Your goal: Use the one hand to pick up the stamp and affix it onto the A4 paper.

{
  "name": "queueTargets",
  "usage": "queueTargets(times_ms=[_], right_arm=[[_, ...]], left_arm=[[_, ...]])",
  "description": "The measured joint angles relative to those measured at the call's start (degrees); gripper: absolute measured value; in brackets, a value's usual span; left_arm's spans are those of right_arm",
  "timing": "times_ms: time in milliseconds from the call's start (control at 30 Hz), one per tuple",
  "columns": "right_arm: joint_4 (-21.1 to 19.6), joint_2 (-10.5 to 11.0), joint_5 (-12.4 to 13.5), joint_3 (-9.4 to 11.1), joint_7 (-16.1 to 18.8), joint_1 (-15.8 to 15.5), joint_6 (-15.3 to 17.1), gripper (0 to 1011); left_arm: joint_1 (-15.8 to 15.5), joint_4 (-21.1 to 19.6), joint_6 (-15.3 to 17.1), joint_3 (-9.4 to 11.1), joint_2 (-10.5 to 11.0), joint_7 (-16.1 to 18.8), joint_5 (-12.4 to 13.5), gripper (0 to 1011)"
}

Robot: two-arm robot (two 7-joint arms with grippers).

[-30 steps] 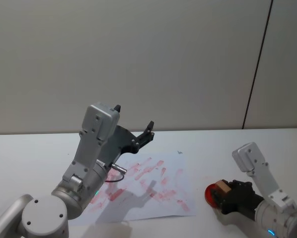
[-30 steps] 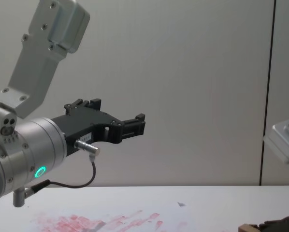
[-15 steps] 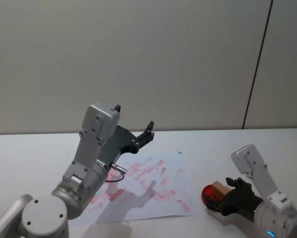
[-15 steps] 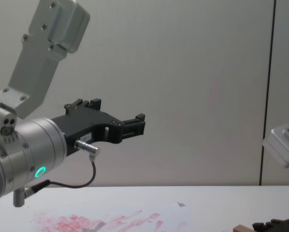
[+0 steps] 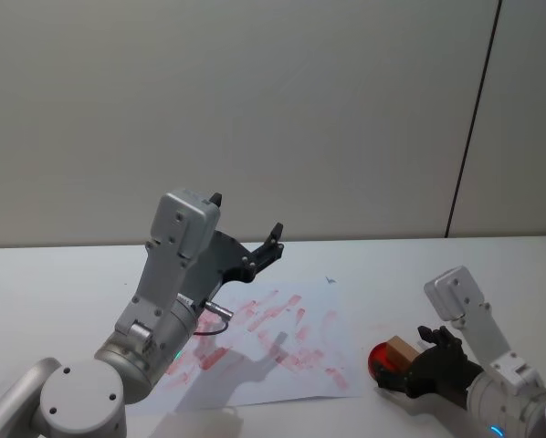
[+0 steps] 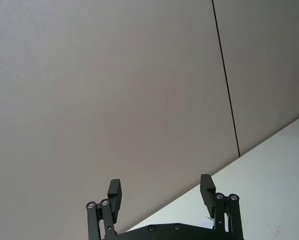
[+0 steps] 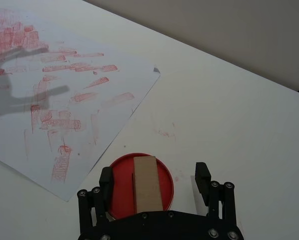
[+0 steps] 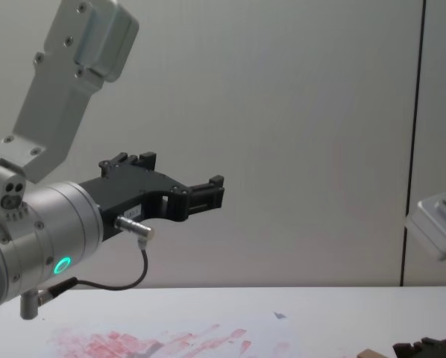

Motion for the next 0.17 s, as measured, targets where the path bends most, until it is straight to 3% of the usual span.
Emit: queueTargets(times_ms=[167], right_arm=[[0.0,0.0,0.0,0.0,0.0,0.0,0.0,1001]], left_arm=[[0.0,0.0,0.0,0.0,0.0,0.0,0.0,1001]])
